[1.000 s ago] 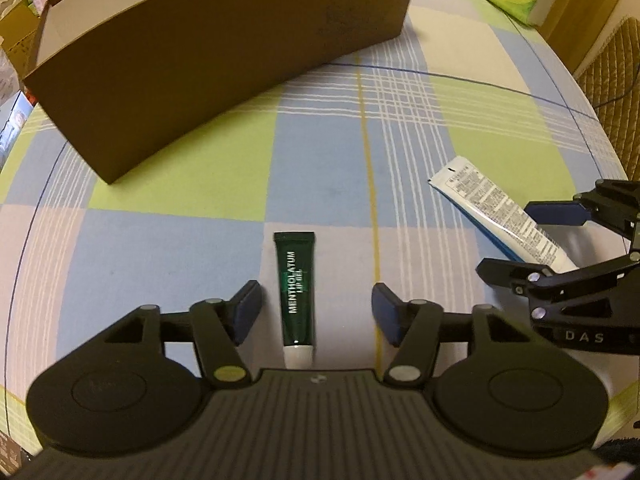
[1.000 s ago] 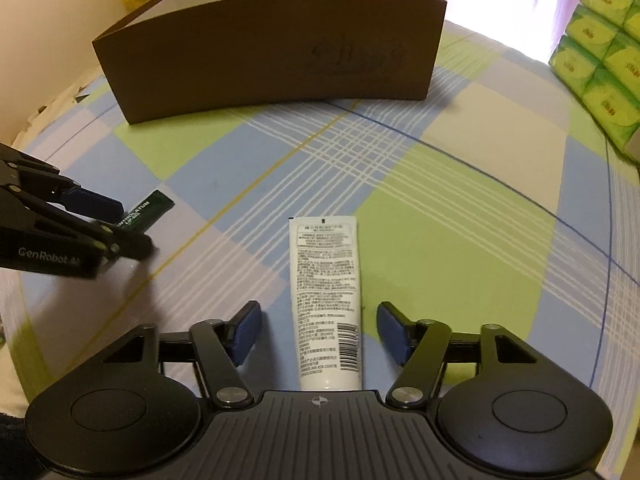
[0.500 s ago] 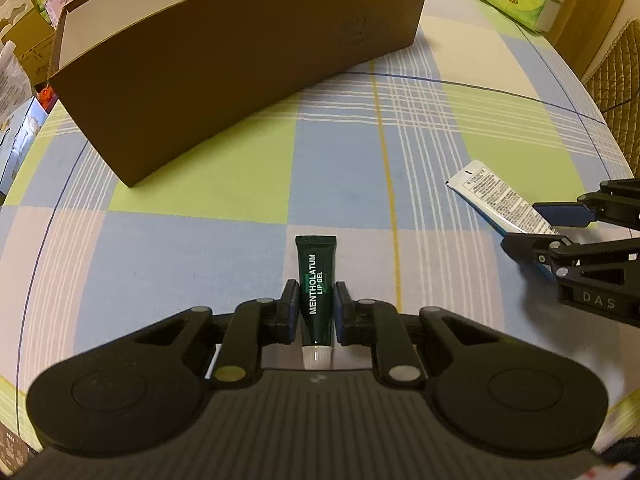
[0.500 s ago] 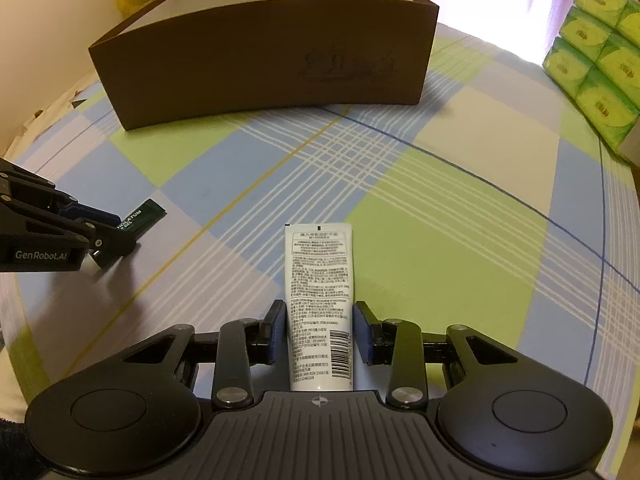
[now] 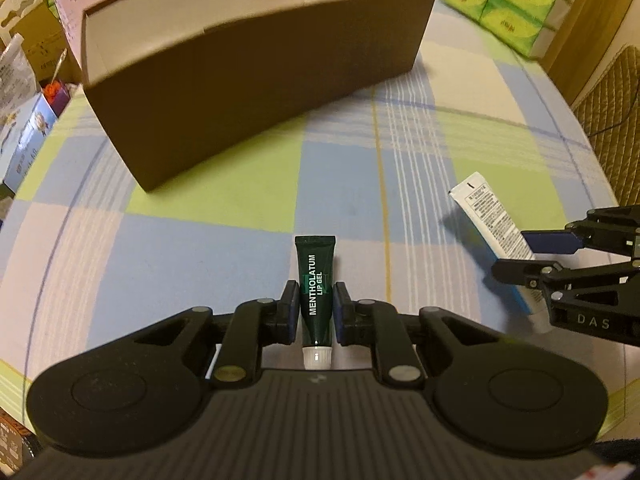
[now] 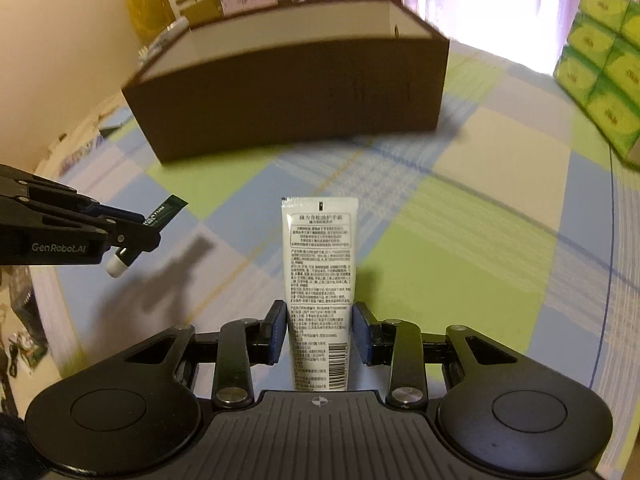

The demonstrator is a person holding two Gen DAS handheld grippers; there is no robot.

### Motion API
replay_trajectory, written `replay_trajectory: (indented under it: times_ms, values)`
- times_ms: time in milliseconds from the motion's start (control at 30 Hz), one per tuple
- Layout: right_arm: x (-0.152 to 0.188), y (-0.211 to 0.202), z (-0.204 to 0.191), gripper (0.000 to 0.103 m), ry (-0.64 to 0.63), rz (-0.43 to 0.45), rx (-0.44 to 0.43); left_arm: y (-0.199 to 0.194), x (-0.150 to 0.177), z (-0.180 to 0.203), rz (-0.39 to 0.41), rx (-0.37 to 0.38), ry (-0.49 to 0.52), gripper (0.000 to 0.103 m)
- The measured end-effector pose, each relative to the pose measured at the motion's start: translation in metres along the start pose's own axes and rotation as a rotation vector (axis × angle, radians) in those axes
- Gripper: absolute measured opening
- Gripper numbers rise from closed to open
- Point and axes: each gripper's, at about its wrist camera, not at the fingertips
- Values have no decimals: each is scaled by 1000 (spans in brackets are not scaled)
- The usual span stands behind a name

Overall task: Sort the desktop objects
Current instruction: 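Lift and carry the lip gel and cream tube over the box with both tools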

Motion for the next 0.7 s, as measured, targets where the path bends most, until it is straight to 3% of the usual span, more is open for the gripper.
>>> replay_trajectory:
  times_ms: [700]
  values:
    - [-92, -28, -6, 33, -37, 228, -37, -57, -79, -18, 248, -1, -14, 13]
Point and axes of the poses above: each gripper's, at about its wrist camera, not at the fingertips, and y roughly the way its jaws point, z to its right, x to its underside, and after that the axes turned 5 degrees about z, right-handed
